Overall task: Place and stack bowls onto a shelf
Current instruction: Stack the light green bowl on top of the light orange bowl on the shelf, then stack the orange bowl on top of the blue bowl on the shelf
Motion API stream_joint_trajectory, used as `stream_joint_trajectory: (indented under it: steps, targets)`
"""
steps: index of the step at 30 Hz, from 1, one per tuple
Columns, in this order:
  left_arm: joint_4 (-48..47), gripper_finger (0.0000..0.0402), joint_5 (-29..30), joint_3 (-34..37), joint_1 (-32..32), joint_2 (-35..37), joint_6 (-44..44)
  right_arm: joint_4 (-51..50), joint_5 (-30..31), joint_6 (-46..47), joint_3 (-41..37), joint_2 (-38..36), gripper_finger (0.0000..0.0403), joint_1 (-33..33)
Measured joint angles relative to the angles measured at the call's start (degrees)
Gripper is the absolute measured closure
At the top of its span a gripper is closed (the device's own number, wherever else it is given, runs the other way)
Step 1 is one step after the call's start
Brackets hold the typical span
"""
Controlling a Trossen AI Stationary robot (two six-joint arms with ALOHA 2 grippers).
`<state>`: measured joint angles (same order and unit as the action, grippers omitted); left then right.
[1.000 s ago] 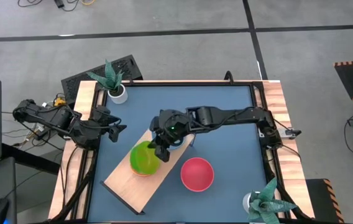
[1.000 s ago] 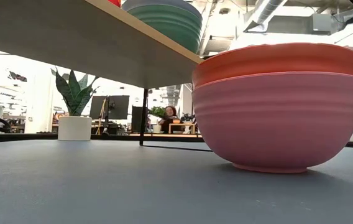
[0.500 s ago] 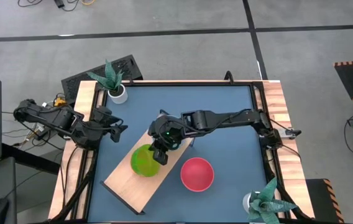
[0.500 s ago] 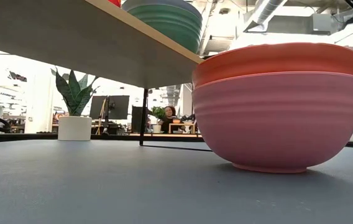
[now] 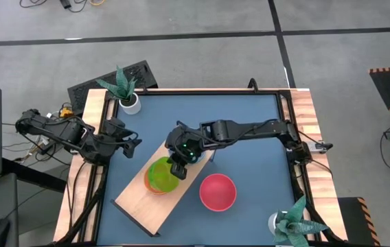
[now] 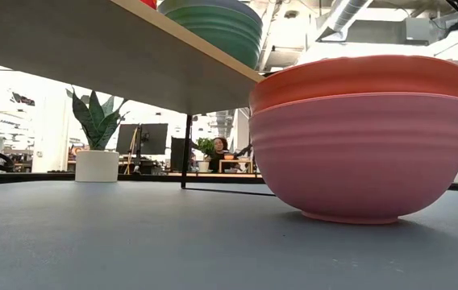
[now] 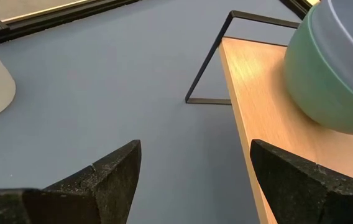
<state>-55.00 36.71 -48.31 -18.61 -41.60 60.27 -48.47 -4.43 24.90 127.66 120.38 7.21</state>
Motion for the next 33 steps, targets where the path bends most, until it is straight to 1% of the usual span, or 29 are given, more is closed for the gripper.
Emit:
stream_joint_trajectory:
  steps: [7,14,18,26,29,33]
  targets:
    - [-0.02,0.0115,0.0,0.0,-0.02,0.01,-0.63,0.04,-0.02,-1.63,0.0,0.0,0.0362,-0.19]
    - [-0.02,0.0115,-0.02,0.0,-0.02,0.01,-0.66,0.74,-0.18,-4.47,0.0,0.0,0.0347,-0.19]
    - [-0.02,0.0115,-0.02,0.0,-0.02,0.01,-0.68,0.99,-0.61,-4.62,0.0,0.0,0.0324,-0.2]
    - [-0.04,0.0115,-0.04,0.0,-0.02,0.01,-0.68,1.05,-1.14,-5.41,0.0,0.0,0.0251,-1.02]
    - [-0.03,0.0115,-0.04,0.0,-0.02,0.01,-0.67,1.1,-1.6,-5.08,0.04,-0.07,0.0235,-1.41]
    - [0.45,0.0115,-0.39,0.0,-0.02,0.03,-0.63,-6.78,-1.47,-2.42,2.79,-1.39,0.0231,-1.13]
